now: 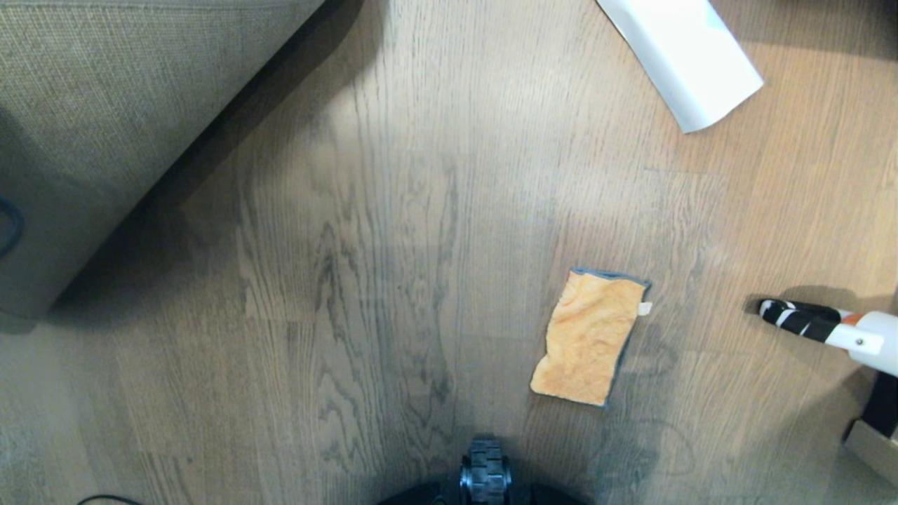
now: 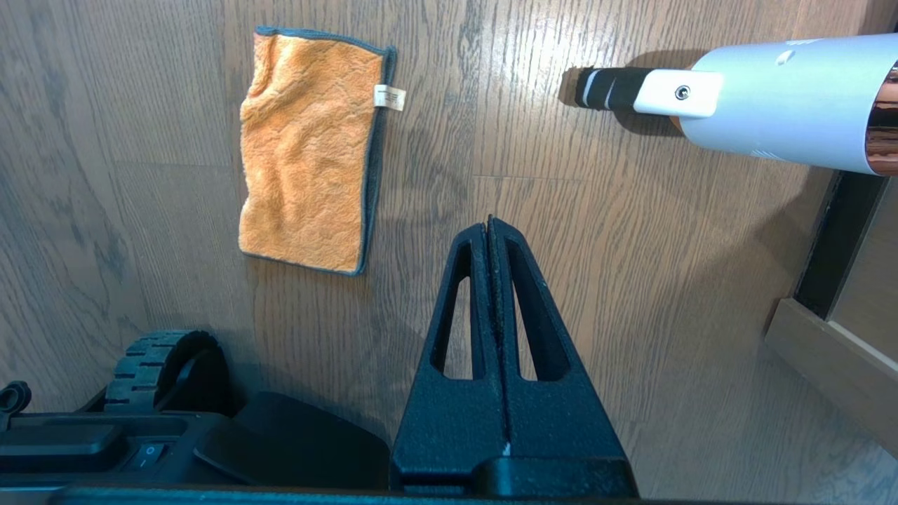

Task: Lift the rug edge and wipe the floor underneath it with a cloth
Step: Lift up the carpet

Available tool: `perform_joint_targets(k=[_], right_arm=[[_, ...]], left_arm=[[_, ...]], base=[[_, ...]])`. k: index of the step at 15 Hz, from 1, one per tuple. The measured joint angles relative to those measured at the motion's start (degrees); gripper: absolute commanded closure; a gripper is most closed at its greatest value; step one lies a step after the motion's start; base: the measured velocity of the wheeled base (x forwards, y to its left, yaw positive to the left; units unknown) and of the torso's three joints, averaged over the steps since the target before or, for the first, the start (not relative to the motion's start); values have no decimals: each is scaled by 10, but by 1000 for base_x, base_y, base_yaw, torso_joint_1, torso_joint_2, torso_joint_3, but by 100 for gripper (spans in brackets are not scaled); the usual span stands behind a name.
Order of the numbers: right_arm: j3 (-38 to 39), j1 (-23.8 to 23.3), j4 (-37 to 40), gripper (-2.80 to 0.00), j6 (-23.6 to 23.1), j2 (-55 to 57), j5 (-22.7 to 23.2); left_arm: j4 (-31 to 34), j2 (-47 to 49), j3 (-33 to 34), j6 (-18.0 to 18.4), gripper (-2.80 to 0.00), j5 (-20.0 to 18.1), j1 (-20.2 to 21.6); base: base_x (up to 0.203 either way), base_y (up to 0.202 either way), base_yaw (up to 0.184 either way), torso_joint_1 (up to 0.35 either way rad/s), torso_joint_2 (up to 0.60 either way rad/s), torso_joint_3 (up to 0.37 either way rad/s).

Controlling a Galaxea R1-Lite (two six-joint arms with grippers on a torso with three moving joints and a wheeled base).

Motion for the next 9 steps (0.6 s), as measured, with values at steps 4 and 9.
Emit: perform_joint_targets(k=[4,9], right_arm=[[0,0,0,0,0,0,0],[0,0,0,0,0,0,0]], left_arm=[[-35,-7,24,1,0,2,-1],[-29,-11,34,1,0,1,1]], base=[[0,0,0,0,0,0],[0,0,0,0,0,0]])
